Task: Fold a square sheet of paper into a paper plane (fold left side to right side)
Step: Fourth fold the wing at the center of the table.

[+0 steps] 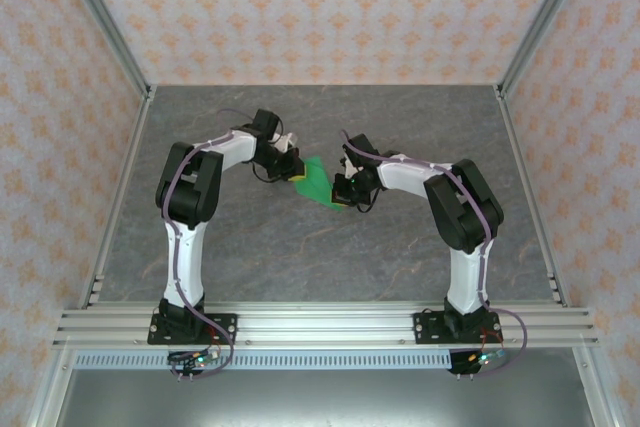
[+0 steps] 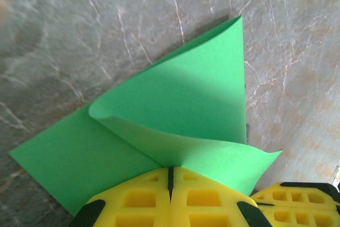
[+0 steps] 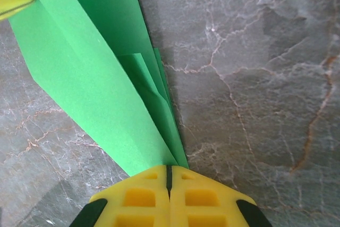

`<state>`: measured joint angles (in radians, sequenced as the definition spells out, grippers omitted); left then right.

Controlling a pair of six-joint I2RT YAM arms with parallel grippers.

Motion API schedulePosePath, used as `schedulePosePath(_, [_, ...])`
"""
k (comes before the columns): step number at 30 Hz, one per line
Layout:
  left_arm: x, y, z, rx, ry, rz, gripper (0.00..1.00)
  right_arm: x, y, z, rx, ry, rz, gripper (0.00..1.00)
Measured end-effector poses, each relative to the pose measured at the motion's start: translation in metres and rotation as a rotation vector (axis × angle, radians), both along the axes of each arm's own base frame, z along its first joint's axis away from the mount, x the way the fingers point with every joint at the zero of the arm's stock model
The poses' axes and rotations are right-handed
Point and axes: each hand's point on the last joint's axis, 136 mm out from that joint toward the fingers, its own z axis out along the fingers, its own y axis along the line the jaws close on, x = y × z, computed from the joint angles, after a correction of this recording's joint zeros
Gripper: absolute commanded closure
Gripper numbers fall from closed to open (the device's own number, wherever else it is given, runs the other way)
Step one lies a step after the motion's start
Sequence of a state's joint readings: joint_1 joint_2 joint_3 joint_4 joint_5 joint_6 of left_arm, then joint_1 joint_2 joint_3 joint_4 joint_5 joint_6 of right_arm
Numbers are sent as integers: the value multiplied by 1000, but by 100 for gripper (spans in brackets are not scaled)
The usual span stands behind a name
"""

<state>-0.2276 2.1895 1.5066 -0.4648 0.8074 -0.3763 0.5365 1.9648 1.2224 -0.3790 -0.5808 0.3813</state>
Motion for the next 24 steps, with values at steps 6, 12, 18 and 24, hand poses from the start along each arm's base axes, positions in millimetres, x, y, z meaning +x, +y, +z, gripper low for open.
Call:
schedulePosePath(6, [2, 12, 2, 17, -20, 22, 97, 0, 0, 0, -1, -1, -1, 100])
schedulePosePath(12, [-10, 14, 19, 19, -44, 25, 96, 0, 0, 0, -1, -1, 0, 100])
schedulePosePath(18, [-25, -35, 32, 0, -90, -86, 96, 0, 0, 0, -2, 0, 0, 100])
schedulePosePath(24, [-21, -67, 41, -16, -128, -142, 96, 0, 0, 0, -4, 2, 0, 100])
